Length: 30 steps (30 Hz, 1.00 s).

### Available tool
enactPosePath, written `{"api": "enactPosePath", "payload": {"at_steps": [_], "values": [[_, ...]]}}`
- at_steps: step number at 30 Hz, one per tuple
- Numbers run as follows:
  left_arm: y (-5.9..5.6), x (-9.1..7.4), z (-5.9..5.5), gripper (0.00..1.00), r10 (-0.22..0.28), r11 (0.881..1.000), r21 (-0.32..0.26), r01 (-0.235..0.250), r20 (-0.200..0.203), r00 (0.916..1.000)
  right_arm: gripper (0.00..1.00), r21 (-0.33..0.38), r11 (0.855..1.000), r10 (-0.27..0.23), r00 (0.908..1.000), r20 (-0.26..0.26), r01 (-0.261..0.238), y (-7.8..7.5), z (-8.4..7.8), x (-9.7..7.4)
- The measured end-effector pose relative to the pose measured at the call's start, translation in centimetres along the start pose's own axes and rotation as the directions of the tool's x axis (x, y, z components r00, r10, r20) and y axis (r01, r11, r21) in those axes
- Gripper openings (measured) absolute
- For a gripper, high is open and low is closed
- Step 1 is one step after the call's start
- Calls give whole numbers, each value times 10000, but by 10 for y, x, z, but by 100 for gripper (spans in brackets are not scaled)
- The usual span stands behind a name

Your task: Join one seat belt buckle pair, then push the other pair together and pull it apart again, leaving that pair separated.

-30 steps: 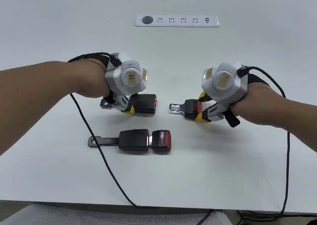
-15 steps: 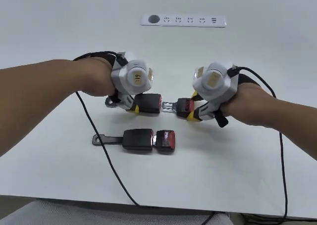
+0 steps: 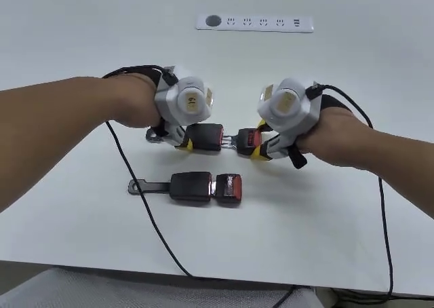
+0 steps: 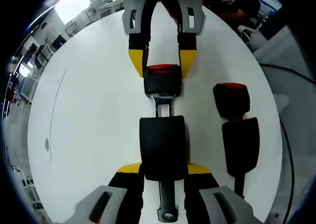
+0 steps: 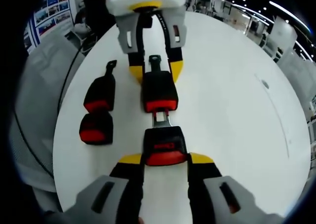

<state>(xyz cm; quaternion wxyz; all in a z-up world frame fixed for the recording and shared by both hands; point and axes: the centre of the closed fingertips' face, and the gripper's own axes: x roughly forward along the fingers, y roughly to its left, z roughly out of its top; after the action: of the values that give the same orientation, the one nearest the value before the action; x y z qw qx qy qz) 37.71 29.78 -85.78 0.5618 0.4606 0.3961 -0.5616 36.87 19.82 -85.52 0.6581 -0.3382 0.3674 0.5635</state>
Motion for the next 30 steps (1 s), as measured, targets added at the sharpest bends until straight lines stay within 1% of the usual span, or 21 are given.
{"api": "enactPosePath", "payload": {"at_steps": [5,7,8,12,16,20,26,30], "values": [[0,0,0,31,66,10000,32,-66,106,9999,34,-101,9999,25,9999,104,-24,-1,2,1],[0,0,0,31,111,9999,36,-111,98,9999,34,-52,10000,34,9998,182,-33,-1,4,3],[0,0,1,31,116,9999,112,-117,75,9999,34,-53,10000,18,9999,128,-18,0,5,4],[0,0,1,31,14,9998,214,-16,94,10000,34,41,10000,8,9998,202,-8,-1,5,4],[0,0,2,31,-46,9994,339,41,152,9999,34,-24,10000,-15,9999,164,15,-2,6,4],[0,0,3,30,-47,9992,410,46,31,10000,33,-123,9999,-6,9999,154,8,-3,8,5],[0,0,3,30,-82,9992,400,83,-17,10000,33,-92,10000,-12,9999,128,14,-3,9,6],[0,0,2,30,-92,9994,321,90,69,9999,33,-9,10000,21,9999,155,-21,-3,11,7]]}}
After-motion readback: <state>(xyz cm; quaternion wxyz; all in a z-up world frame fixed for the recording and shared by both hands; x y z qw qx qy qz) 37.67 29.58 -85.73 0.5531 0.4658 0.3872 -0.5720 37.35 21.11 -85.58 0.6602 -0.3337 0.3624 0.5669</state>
